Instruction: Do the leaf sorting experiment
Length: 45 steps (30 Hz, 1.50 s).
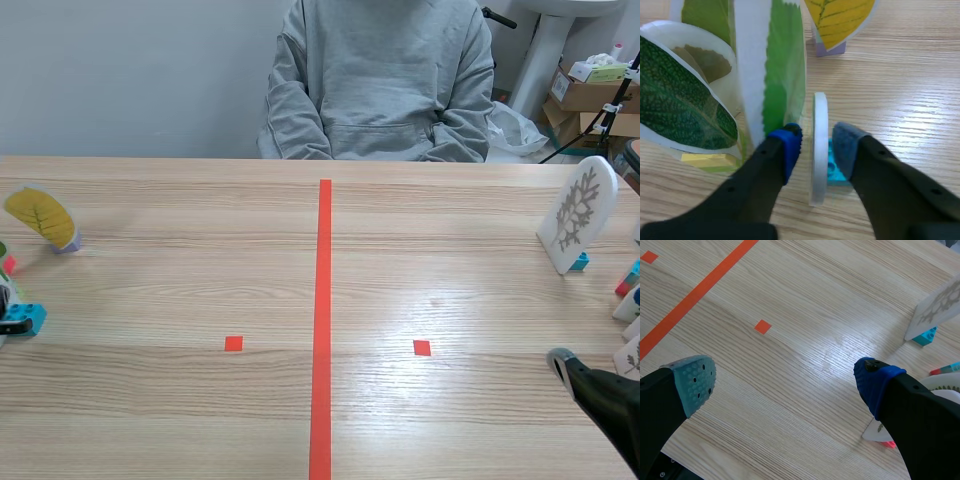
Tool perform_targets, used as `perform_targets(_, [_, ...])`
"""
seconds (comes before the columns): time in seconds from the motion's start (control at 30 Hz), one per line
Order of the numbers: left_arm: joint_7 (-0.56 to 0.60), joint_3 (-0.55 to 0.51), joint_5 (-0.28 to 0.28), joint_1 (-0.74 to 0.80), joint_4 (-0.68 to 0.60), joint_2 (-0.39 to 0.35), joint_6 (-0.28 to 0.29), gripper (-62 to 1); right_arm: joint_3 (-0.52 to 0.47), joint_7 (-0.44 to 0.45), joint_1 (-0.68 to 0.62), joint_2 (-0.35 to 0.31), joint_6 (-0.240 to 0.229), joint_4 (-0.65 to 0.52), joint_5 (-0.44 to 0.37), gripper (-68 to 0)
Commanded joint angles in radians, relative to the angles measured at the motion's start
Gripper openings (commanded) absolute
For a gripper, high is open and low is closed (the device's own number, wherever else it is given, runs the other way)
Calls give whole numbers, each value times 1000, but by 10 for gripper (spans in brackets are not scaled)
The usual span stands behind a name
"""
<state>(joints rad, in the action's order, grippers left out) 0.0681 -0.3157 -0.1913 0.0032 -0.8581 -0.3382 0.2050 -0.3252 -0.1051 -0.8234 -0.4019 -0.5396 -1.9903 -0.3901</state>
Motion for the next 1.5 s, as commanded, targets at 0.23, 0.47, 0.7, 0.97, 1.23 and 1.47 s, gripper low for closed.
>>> perform_targets(0.23, [18,-3,-7,46,-45,-12,-1,-152,-8,18,12,-6,0,-10,-7,-111])
perform_targets(0.47, [42,-21,-7,231,-221,-11,-1,-152,-8,18,12,-6,0,-10,-7,-111])
perform_targets(0.7, [40,-35,-7,488,-515,-11,26,-152,-8,15,24,-6,0,-10,-7,-111])
perform_targets(0.97, [-18,-34,-11,749,-909,-12,190,-152,-8,15,29,-6,-4,-10,-8,-111])
perform_targets(1.23, [-73,-34,-64,878,-1150,-12,221,-152,-8,16,29,-9,-11,-10,-45,-111])
perform_targets(1.47, [-71,-34,-64,880,-1159,-12,248,-153,-8,16,29,-9,-11,-10,-45,-111])
